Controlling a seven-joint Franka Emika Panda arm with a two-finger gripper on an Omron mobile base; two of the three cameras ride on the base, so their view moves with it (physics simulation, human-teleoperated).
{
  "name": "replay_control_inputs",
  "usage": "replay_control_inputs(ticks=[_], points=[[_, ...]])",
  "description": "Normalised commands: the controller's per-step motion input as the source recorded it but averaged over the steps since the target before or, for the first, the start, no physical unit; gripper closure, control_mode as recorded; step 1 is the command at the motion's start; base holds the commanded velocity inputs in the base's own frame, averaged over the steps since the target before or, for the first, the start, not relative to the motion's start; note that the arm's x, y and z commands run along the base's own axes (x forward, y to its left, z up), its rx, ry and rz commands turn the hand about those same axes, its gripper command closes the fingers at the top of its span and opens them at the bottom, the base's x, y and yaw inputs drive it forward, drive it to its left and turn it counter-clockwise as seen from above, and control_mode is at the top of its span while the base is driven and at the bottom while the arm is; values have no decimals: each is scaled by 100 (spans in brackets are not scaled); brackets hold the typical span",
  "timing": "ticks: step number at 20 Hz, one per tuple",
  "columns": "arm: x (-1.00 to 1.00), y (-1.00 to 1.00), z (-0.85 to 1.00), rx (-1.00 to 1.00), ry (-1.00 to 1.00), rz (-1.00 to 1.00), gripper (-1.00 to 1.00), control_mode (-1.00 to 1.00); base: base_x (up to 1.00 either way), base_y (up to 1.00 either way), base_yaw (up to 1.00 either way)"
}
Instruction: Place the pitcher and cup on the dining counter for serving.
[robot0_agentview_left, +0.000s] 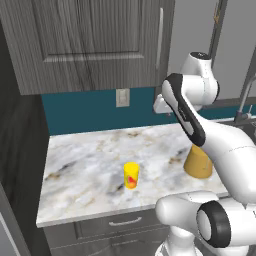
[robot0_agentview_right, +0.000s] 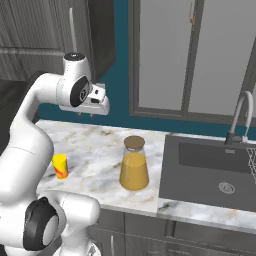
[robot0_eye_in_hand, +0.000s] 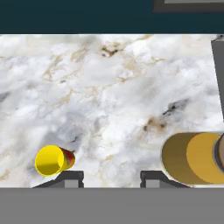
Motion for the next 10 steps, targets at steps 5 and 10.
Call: replay_control_inputs(ticks=[5,10], points=[[-6,-2,0,1,1,0,-100,-100,0,0,0],[-50,-48,-15,1,0,-9,-100,-100,0,0,0]])
